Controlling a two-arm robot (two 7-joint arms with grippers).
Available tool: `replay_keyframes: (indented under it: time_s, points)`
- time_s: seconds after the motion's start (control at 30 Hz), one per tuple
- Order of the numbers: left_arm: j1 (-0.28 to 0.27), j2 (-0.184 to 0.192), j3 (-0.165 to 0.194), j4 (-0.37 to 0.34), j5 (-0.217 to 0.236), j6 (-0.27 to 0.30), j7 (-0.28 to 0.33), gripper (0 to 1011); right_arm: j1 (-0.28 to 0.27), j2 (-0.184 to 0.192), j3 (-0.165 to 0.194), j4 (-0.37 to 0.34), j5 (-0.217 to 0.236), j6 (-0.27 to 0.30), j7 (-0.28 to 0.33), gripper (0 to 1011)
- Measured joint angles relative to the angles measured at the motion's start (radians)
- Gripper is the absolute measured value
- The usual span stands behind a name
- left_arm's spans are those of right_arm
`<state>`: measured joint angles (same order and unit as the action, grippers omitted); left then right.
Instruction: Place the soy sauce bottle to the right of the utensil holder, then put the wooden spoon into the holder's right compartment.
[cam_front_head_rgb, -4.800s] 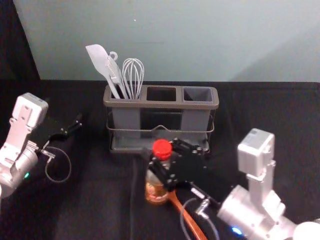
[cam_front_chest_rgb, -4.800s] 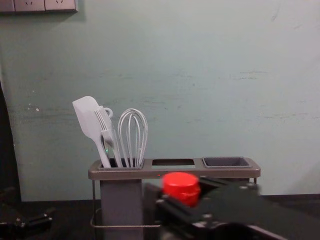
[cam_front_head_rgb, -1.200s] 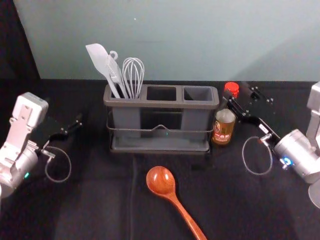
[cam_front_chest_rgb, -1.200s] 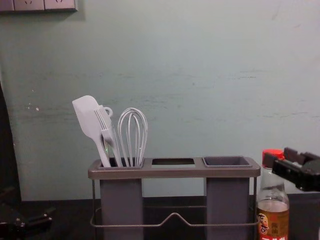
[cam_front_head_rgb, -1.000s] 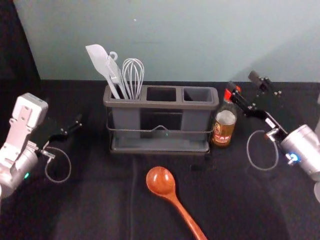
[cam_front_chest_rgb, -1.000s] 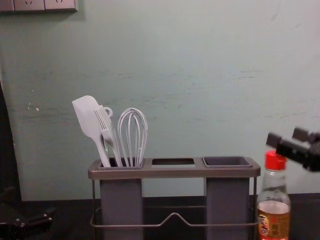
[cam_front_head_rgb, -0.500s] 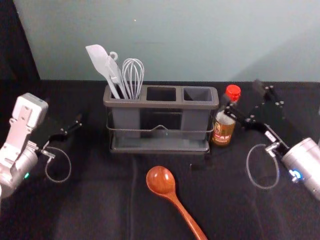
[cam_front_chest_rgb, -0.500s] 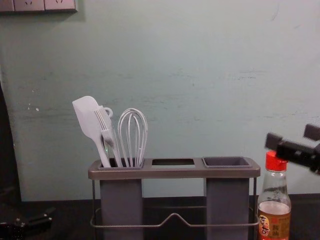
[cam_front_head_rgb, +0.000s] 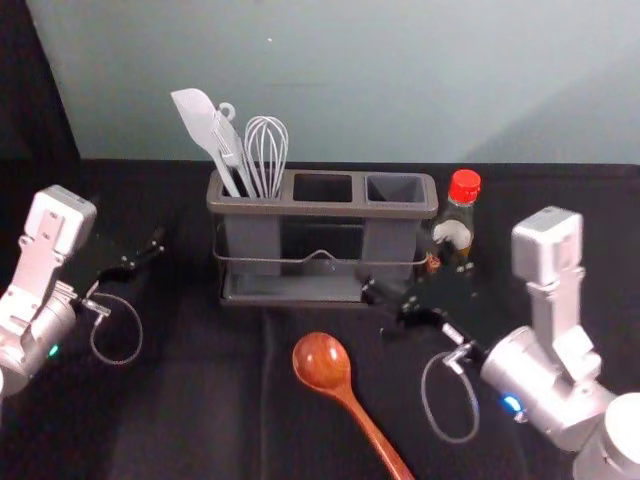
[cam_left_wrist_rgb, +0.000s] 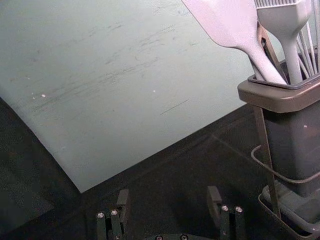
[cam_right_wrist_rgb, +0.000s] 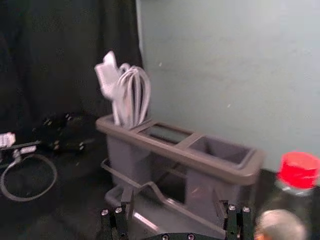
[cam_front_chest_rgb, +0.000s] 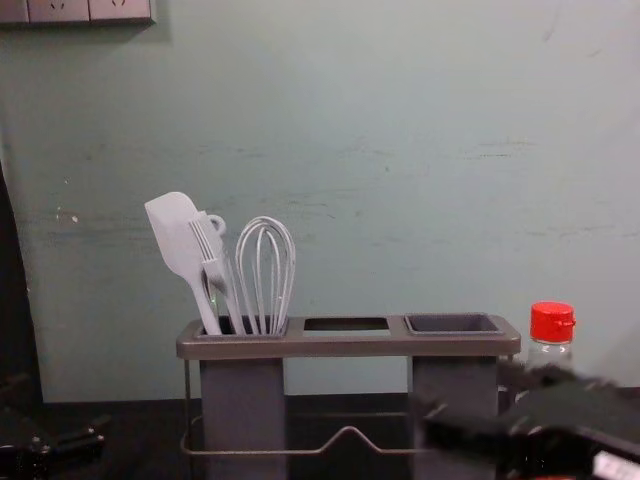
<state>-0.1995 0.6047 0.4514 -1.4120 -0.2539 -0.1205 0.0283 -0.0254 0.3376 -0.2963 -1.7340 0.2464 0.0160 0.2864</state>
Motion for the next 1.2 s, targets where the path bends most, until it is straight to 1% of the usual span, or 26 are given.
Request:
replay_keyframes:
  time_s: [0.13,0.17,0.27,0.33,0.47,0.57,1.2]
  points:
    - [0.000,0.000,0.000,0.000,0.000,0.000,0.000,1000,0.005,-0.021,-0.034,0.006,-0.021,0.052,-0.011,1002]
    - [0.000,0.000,0.000,0.000,0.000,0.000,0.000,1000,0.007,-0.030,-0.048,0.012,-0.028,0.071,-0.012,1002]
    - [0.000,0.000,0.000,0.000,0.000,0.000,0.000,1000,0.011,-0.044,-0.072,0.024,-0.043,0.098,-0.015,1002]
    - [0.000,0.000,0.000,0.000,0.000,0.000,0.000,1000,0.013,-0.052,-0.085,0.033,-0.050,0.108,-0.015,1002]
    - [0.000,0.000,0.000,0.000,0.000,0.000,0.000,1000,0.017,-0.059,-0.097,0.048,-0.051,0.108,0.000,1002]
    - [0.000,0.000,0.000,0.000,0.000,0.000,0.000,1000,0.020,-0.060,-0.099,0.056,-0.044,0.100,0.018,1002]
    - [0.000,0.000,0.000,0.000,0.000,0.000,0.000,1000,0.019,-0.059,-0.098,0.053,-0.044,0.102,0.015,1002]
